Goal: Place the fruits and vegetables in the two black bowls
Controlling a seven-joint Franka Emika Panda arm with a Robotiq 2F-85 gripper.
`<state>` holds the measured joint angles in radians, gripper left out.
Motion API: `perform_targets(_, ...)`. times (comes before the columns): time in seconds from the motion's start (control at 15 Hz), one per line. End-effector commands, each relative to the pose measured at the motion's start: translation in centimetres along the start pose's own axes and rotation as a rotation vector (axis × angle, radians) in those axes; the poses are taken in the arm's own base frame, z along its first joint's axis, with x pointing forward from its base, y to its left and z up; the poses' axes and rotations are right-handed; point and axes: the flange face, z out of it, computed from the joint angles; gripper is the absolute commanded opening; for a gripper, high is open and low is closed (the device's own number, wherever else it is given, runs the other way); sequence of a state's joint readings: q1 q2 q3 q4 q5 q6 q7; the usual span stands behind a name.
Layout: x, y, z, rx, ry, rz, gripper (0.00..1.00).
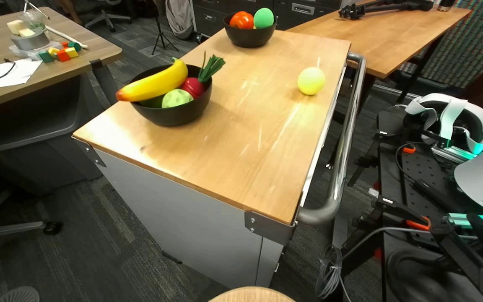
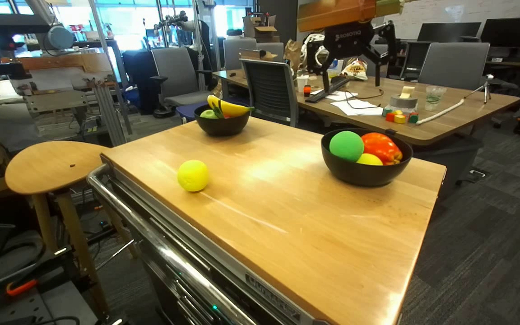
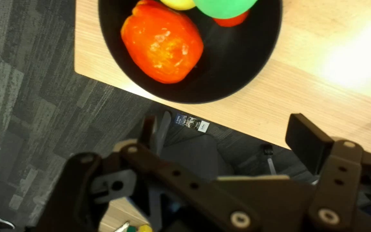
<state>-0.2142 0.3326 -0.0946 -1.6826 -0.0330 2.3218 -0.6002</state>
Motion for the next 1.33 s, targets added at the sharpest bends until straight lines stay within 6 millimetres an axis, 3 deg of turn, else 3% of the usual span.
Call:
perform_targets(0.0,-0.3,-5.2,-1.4,0.077,-0.026,-0.133,1.00)
perform_targets(0.27,-1.6,-12.3,-0.6,0.197,-0.126,-0.264,1.00)
perform_targets(0.6,-3.3,-18.4,1.3,0.241,-0.212,-0.362,1.00)
perform_targets(1.13,-7.8,-24.8,4.4,0.310,-0.353,-0.461,1.00)
perform_targets(1.2,-6.4,-23.9,5.8,0.325,-0.335,-0.416,1.00)
perform_targets(1.27,-6.7,-24.3,6.1,0.329,-0.345,-0.421,1.00)
